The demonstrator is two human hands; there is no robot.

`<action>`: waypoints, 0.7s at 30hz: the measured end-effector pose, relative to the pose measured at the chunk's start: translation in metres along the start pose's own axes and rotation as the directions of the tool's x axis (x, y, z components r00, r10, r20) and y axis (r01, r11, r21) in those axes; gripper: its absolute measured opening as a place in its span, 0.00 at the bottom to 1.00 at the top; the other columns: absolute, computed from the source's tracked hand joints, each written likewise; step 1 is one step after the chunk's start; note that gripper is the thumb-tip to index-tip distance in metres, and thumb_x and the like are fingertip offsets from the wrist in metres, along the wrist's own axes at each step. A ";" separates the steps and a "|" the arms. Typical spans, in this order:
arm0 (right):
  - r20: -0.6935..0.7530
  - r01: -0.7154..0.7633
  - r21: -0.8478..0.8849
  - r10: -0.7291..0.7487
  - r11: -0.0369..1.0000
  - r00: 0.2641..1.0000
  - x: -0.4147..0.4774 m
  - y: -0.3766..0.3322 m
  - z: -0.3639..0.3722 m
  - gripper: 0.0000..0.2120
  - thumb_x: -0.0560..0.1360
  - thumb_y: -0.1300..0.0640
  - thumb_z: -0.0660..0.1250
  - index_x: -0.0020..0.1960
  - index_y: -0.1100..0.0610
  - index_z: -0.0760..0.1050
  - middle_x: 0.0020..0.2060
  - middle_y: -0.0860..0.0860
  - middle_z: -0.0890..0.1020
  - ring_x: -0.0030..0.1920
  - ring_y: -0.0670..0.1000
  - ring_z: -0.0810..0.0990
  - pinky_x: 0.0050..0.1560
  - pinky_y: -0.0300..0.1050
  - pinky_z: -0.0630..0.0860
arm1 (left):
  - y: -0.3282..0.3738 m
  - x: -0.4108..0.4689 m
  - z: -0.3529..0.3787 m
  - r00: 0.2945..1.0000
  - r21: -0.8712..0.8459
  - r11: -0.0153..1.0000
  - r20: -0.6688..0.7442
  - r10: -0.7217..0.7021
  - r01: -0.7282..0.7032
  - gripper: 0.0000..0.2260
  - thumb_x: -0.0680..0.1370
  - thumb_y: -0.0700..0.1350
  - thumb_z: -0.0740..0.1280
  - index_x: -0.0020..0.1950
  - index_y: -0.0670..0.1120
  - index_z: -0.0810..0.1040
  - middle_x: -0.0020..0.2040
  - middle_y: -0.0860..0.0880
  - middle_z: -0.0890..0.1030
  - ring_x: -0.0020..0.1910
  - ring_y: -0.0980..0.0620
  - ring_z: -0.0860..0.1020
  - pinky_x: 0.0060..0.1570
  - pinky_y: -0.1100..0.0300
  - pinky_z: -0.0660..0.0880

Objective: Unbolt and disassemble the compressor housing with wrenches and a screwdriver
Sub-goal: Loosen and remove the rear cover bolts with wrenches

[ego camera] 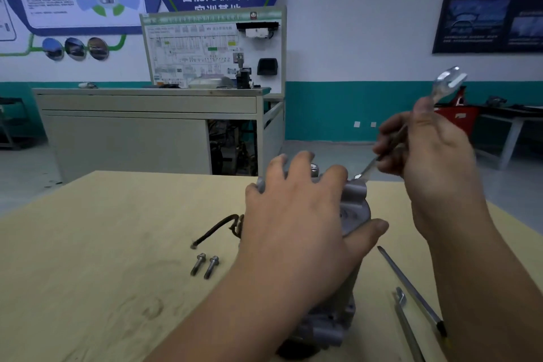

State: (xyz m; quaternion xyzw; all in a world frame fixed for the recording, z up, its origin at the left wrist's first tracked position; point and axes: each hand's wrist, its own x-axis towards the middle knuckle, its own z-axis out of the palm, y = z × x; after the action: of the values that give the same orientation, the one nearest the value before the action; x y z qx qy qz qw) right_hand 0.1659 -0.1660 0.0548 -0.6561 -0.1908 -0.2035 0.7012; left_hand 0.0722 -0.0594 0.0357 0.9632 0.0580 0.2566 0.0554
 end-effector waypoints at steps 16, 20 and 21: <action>-0.135 0.219 0.212 -0.194 0.952 0.972 -0.011 -0.014 0.002 0.23 0.80 0.42 0.48 0.37 0.53 0.72 0.24 0.45 0.73 0.25 0.41 0.69 0.27 0.33 0.68 | -0.069 0.029 -0.010 0.969 -0.769 0.618 -0.006 0.249 -0.163 0.14 0.74 0.49 0.60 0.37 0.54 0.84 0.55 0.61 0.79 0.59 0.62 0.74 0.60 0.63 0.68; -0.117 0.274 0.201 -0.254 0.941 0.960 -0.011 -0.018 -0.002 0.16 0.77 0.45 0.51 0.39 0.51 0.72 0.25 0.44 0.73 0.26 0.41 0.69 0.29 0.34 0.69 | -0.069 0.018 -0.009 0.986 -0.646 0.747 -0.051 0.161 -0.156 0.17 0.69 0.67 0.59 0.54 0.67 0.76 0.62 0.69 0.72 0.63 0.69 0.68 0.60 0.61 0.68; -0.102 0.293 0.188 -0.278 0.938 0.955 -0.011 -0.019 -0.003 0.13 0.77 0.48 0.53 0.40 0.51 0.72 0.25 0.44 0.73 0.27 0.41 0.69 0.29 0.34 0.69 | -0.068 0.015 -0.010 0.989 -0.618 0.775 -0.028 0.144 -0.130 0.21 0.66 0.70 0.58 0.58 0.70 0.72 0.62 0.69 0.71 0.63 0.70 0.67 0.60 0.61 0.68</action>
State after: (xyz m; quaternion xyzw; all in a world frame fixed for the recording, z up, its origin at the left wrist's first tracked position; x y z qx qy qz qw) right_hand 0.1464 -0.1700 0.0642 -0.5394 -0.2776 -0.3068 0.7334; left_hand 0.0742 0.0109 0.0418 0.8963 -0.1000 0.2545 0.3491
